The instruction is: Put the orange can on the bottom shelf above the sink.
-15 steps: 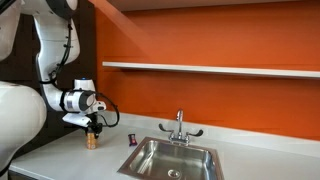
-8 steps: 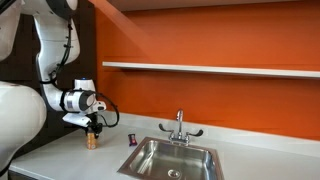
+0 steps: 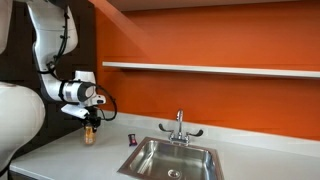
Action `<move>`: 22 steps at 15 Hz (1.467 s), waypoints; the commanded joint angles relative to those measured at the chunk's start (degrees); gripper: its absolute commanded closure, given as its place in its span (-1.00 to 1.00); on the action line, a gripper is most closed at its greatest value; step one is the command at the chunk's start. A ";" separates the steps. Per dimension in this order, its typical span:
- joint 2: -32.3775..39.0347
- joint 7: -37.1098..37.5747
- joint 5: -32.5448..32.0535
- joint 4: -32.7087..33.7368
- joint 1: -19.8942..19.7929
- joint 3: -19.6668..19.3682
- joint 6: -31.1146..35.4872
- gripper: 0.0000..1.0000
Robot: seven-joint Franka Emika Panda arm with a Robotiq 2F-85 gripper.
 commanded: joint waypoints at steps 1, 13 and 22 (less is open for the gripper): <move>-8.56 2.18 1.13 -2.79 -3.18 3.12 -7.30 0.22; -28.12 6.42 3.85 -5.76 -7.89 7.69 -25.32 0.22; -40.22 7.89 4.64 -4.84 -11.27 8.87 -35.37 0.22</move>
